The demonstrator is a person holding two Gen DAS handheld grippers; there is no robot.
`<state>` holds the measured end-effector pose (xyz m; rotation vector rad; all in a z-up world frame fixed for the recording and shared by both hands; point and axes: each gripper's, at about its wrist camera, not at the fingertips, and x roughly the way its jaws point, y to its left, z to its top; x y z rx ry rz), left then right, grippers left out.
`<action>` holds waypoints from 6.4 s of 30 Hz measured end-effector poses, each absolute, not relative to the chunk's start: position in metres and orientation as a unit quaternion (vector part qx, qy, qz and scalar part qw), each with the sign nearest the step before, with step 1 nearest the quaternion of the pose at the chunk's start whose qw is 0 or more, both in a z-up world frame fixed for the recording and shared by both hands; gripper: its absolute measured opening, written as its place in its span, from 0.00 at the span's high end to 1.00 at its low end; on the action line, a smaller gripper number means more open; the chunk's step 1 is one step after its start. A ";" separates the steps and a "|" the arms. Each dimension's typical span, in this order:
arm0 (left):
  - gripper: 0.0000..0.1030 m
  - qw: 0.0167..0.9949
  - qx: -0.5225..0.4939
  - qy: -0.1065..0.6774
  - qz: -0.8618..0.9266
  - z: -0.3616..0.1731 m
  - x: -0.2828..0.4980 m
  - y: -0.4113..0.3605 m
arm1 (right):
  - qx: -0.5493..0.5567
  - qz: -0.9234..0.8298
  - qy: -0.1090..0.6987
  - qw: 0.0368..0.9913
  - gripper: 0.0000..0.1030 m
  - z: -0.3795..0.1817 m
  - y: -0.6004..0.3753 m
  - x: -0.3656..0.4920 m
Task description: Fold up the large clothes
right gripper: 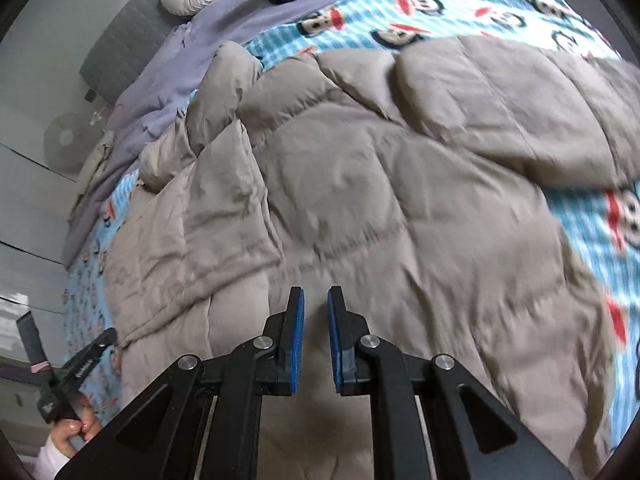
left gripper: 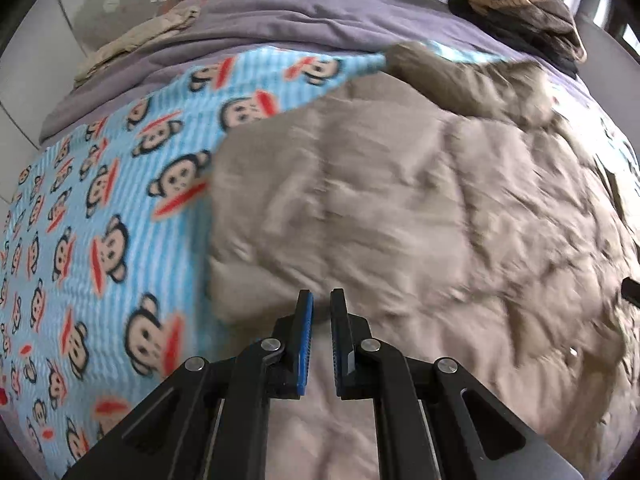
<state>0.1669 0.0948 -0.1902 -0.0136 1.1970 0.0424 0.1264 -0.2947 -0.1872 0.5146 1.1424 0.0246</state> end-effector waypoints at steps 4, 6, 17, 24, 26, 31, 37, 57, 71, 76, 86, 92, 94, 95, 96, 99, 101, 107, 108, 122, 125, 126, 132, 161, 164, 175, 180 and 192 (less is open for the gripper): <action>0.90 0.820 -0.010 0.572 0.001 -0.188 0.154 0.064 | 0.256 0.015 0.544 0.799 0.72 -0.191 -0.300 0.100; 0.90 0.818 -0.014 0.575 -0.006 -0.188 0.149 0.052 | 0.262 0.014 0.546 0.796 0.54 -0.192 -0.304 0.090; 0.01 0.816 0.019 0.577 -0.025 -0.178 0.134 -0.020 | 0.296 0.011 0.534 0.792 0.43 -0.184 -0.350 0.061; 0.01 0.815 0.013 0.579 -0.025 -0.173 0.137 -0.058 | 0.321 0.011 0.515 0.795 0.18 -0.176 -0.393 0.055; 0.01 0.811 0.012 0.585 -0.027 -0.176 0.137 -0.067 | 0.339 0.006 0.496 0.800 0.18 -0.169 -0.414 0.052; 0.01 0.810 0.019 0.585 -0.042 -0.177 0.137 -0.089 | 0.402 -0.009 0.452 0.796 0.00 -0.163 -0.469 0.049; 0.01 0.809 0.023 0.585 -0.043 -0.175 0.139 -0.111 | 0.453 -0.047 0.438 0.775 0.00 -0.171 -0.539 0.056; 0.01 0.820 0.023 0.571 -0.024 -0.166 0.156 -0.137 | 0.709 -0.060 0.279 0.645 0.91 -0.240 -0.680 0.103; 0.01 0.843 -0.027 0.535 0.049 -0.150 0.161 -0.038 | 0.366 0.133 0.341 0.856 0.91 -0.073 -0.472 0.230; 0.01 0.843 -0.059 0.527 0.089 -0.149 0.160 0.016 | 0.150 0.207 0.392 0.884 0.91 -0.075 -0.309 0.252; 0.01 0.845 -0.081 0.515 0.116 -0.164 0.161 0.064 | 0.075 0.187 0.530 0.824 0.91 -0.186 -0.211 0.259; 0.01 0.846 -0.097 0.515 0.093 -0.171 0.171 0.051 | 0.159 0.170 0.534 0.813 0.35 -0.174 -0.252 0.244; 0.01 0.848 -0.100 0.513 0.082 -0.171 0.174 0.048 | 0.207 0.150 0.515 0.818 0.35 -0.166 -0.277 0.232; 0.01 0.849 -0.102 0.513 0.077 -0.171 0.175 0.047 | 0.229 0.138 0.511 0.817 0.35 -0.165 -0.289 0.229; 0.01 0.849 -0.108 0.512 0.070 -0.171 0.177 0.048 | 0.261 0.122 0.505 0.814 0.36 -0.165 -0.303 0.227; 0.01 0.851 -0.122 0.507 0.067 -0.167 0.178 0.055 | 0.320 0.075 0.487 0.809 0.88 -0.167 -0.335 0.231; 0.01 0.852 -0.136 0.501 0.067 -0.162 0.178 0.065 | 0.275 0.082 0.476 0.832 0.91 -0.155 -0.327 0.242; 0.01 0.855 -0.204 0.472 0.063 -0.143 0.173 0.110 | 0.141 0.210 0.449 0.857 0.91 -0.121 -0.227 0.246; 0.01 0.856 -0.210 0.469 0.063 -0.141 0.173 0.115 | 0.121 0.230 0.450 0.854 0.91 -0.121 -0.206 0.243; 0.01 0.811 -0.274 0.517 -0.030 -0.183 0.206 0.097 | 0.111 0.223 0.582 0.774 0.41 -0.181 -0.233 0.186; 0.01 0.809 -0.257 0.527 -0.049 -0.194 0.223 0.076 | 0.209 0.161 0.590 0.763 0.41 -0.186 -0.304 0.181; 0.02 0.809 -0.252 0.528 -0.053 -0.196 0.228 0.070 | 0.261 0.133 0.583 0.758 0.41 -0.189 -0.337 0.178; 0.81 0.801 -0.237 0.545 -0.066 -0.200 0.243 0.047 | 0.335 0.043 0.534 0.775 0.60 -0.184 -0.417 0.186; 0.81 0.847 -0.079 0.526 0.019 -0.183 0.236 0.047 | 0.242 0.059 0.562 0.788 0.87 -0.203 -0.372 0.207; 0.81 0.827 -0.095 0.554 0.035 -0.214 0.245 0.053 | 0.215 0.092 0.578 0.781 0.87 -0.179 -0.363 0.196; 0.81 0.828 -0.099 0.550 0.035 -0.218 0.246 0.056 | 0.447 0.050 0.497 0.742 0.34 -0.209 -0.472 0.244; 0.81 0.830 -0.086 0.550 0.037 -0.219 0.247 0.056 | 0.446 0.089 0.502 0.736 0.87 -0.221 -0.454 0.282; 0.81 0.831 -0.086 0.549 0.035 -0.222 0.249 0.052 | 0.267 -0.024 0.506 0.820 0.88 -0.202 -0.452 0.278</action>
